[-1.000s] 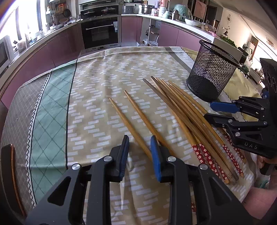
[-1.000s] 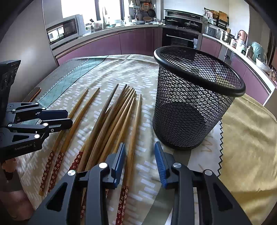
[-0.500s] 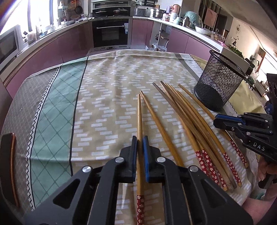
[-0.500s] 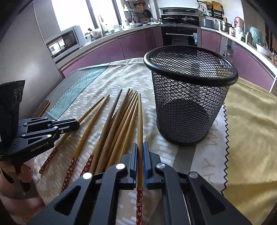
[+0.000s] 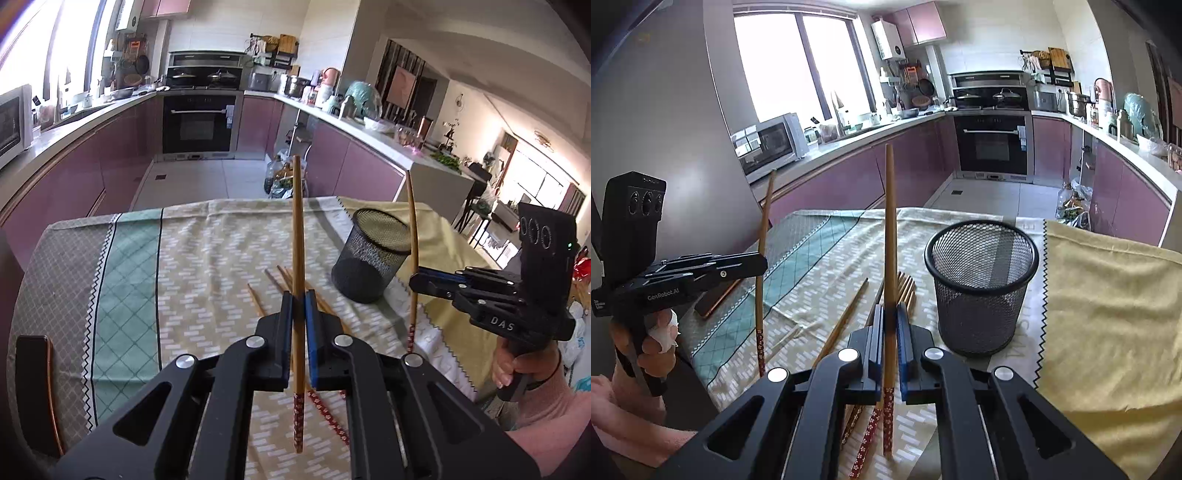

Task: Organize utensils
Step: 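Lift the chopstick upright with the right gripper and carry it over the mesh cup, then drop the chopstick into the mesh cup by opening the right gripper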

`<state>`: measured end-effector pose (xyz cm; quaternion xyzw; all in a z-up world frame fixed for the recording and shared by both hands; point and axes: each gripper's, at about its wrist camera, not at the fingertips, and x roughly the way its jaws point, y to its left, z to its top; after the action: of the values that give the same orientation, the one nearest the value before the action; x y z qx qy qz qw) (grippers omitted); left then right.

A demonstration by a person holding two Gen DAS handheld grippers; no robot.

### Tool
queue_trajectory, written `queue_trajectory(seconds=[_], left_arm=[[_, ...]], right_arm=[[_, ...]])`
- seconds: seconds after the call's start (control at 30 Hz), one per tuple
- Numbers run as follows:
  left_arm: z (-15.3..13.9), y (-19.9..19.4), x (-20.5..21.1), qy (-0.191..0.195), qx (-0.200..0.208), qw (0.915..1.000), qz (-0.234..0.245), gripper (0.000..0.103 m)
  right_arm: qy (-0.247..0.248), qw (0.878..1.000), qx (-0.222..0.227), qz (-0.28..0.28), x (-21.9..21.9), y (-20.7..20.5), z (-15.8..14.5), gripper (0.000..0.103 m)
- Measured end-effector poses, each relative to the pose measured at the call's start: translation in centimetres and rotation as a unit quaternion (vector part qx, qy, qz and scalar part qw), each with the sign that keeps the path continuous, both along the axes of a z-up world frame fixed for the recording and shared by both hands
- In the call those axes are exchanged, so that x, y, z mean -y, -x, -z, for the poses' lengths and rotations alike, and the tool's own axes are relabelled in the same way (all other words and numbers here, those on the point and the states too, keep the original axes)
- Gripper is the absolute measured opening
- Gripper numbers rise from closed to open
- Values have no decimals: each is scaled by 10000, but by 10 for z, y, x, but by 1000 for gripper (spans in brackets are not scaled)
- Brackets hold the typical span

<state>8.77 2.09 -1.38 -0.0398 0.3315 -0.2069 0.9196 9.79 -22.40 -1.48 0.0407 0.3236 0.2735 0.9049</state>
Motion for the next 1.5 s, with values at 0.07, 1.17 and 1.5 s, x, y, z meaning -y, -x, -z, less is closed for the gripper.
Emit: queue_trajectory(seconds=[0.07, 1.17, 1.5], left_arm=[[-17, 4, 0, 138, 181, 9997, 60, 7], [-19, -135, 142, 207, -72, 9973, 706, 8], [-5, -141, 129, 43, 33, 9987, 508, 20]], right_arm=[[-88, 9999, 135, 29, 4, 0, -9, 6], [365, 9980, -188, 477, 31, -113, -13, 6], [237, 9966, -277, 732, 30, -116, -3, 14]])
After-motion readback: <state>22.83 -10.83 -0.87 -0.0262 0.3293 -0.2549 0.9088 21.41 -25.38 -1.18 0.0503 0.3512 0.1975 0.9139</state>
